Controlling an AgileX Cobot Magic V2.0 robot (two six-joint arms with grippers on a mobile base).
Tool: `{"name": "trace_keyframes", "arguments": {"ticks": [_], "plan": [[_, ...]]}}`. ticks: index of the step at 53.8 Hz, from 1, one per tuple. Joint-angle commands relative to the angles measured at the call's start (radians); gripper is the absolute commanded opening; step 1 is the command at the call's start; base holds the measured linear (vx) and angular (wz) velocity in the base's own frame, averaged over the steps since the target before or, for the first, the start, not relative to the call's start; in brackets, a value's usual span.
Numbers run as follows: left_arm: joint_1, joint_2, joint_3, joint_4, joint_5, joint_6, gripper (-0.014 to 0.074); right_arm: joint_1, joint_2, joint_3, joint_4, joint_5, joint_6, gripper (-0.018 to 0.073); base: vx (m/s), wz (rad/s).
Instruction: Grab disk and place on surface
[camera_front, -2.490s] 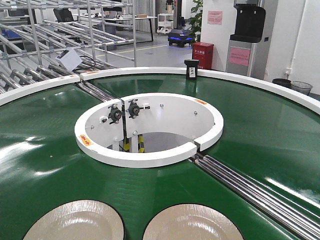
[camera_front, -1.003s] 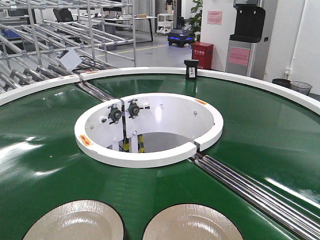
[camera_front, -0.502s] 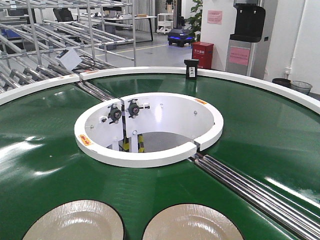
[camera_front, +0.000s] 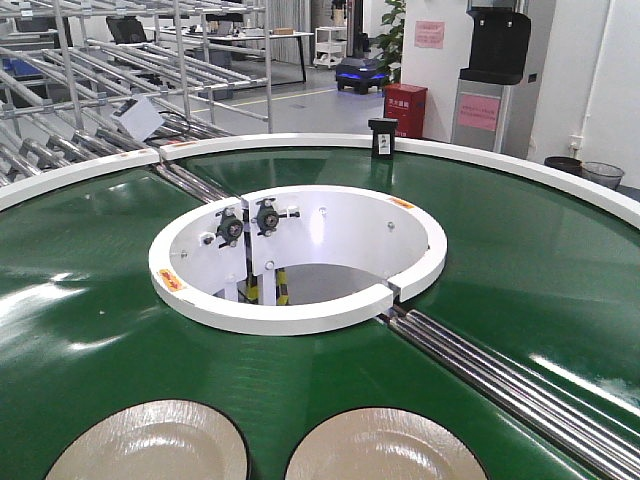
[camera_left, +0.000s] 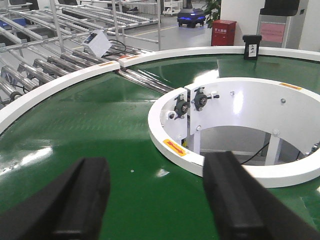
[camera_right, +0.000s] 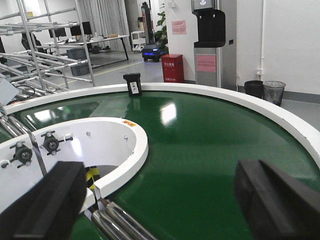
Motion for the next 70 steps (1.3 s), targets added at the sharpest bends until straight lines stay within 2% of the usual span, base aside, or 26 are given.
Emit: {"name": "trace_keyframes", "arguments": {"ticks": [1, 6, 9, 12, 14, 17, 18, 20, 23, 25, 27, 30, 35, 39, 40, 44, 47, 52, 58, 62, 70], "plan": [[-0.011, -0.013, -0.037, -0.045, -0.082, -0.029, 0.0579, 0.010, -0.008, -0.037, 0.024, -0.098, 0.023, 0.0728, 0.00, 0.00], [-0.053, -0.013, -0.039, -0.105, 0.005, -0.035, 0.0573, 0.080, -0.008, -0.038, 0.038, -0.043, 0.017, 0.0713, 0.00, 0.00], [-0.107, -0.004, -0.039, -0.126, 0.077, 0.020, 0.0563, 0.164, 0.002, -0.044, 0.038, 0.021, -0.002, 0.0692, 0.00, 0.00], [-0.186, 0.011, -0.039, -0.208, 0.153, 0.121, 0.0546, 0.258, 0.024, -0.065, 0.042, 0.108, -0.036, 0.0668, 0.00, 0.00], [-0.226, 0.021, -0.039, -0.281, 0.211, 0.197, 0.0536, 0.318, 0.043, -0.091, 0.050, 0.194, -0.052, 0.0652, 0.00, 0.00], [-0.275, 0.043, -0.039, -0.456, 0.326, 0.345, 0.0522, 0.406, 0.079, -0.124, 0.083, 0.308, -0.078, 0.0629, 0.00, 0.00], [-0.284, 0.049, -0.039, -0.501, 0.352, 0.403, 0.0519, 0.434, 0.095, -0.137, 0.104, 0.333, -0.088, 0.0620, 0.00, 0.00], [-0.299, 0.065, -0.039, -0.643, 0.431, 0.493, 0.0513, 0.476, 0.119, -0.158, 0.149, 0.388, -0.103, 0.0609, 0.00, 0.00], [-0.294, 0.086, -0.039, -0.822, 0.521, 0.622, 0.0512, 0.518, 0.159, -0.186, 0.246, 0.460, -0.135, 0.0594, 0.00, 0.00], [-0.283, 0.097, -0.039, -0.946, 0.553, 0.680, 0.0512, 0.522, 0.180, -0.198, 0.329, 0.494, -0.168, 0.0591, 0.00, 0.00], [-0.268, 0.105, -0.038, -1.012, 0.561, 0.712, 0.0512, 0.516, 0.200, -0.207, 0.424, 0.529, -0.215, 0.0591, 0.00, 0.00], [-0.231, 0.120, -0.038, -1.084, 0.573, 0.716, 0.0512, 0.499, 0.224, -0.215, 0.541, 0.577, -0.282, 0.0591, 0.00, 0.00], [-0.156, 0.158, -0.038, -1.118, 0.628, 0.708, 0.0512, 0.430, 0.261, -0.218, 0.735, 0.675, -0.402, 0.0591, 0.00, 0.00], [-0.086, 0.201, -0.038, -1.105, 0.705, 0.688, 0.0512, 0.329, 0.303, -0.218, 0.908, 0.777, -0.516, 0.0591, 0.00, 0.00], [-0.047, 0.226, -0.038, -1.098, 0.724, 0.680, 0.0512, 0.299, 0.314, -0.218, 0.946, 0.805, -0.543, 0.0591, 0.00, 0.00], [0.026, 0.276, -0.038, -1.081, 0.753, 0.679, 0.0512, 0.188, 0.353, -0.218, 1.057, 0.893, -0.621, 0.0591, 0.00, 0.00], [0.081, 0.314, -0.038, -1.065, 0.739, 0.679, 0.0512, 0.096, 0.379, -0.217, 1.102, 0.952, -0.650, 0.0591, 0.00, 0.00], [0.183, 0.392, -0.038, -0.998, 0.707, 0.680, 0.0512, -0.038, 0.409, -0.217, 1.112, 1.026, -0.665, 0.0591, 0.00, 0.00], [0.263, 0.476, -0.038, -0.930, 0.692, 0.682, 0.0512, -0.140, 0.418, -0.217, 1.111, 1.065, -0.682, 0.0591, 0.00, 0.00], [0.295, 0.543, -0.038, -0.902, 0.689, 0.713, 0.0512, -0.172, 0.418, -0.217, 1.112, 1.054, -0.690, 0.0591, 0.00, 0.00], [0.305, 0.665, -0.038, -0.889, 0.665, 0.770, 0.0512, -0.181, 0.418, -0.217, 1.111, 1.032, -0.688, 0.0591, 0.00, 0.00]]}}
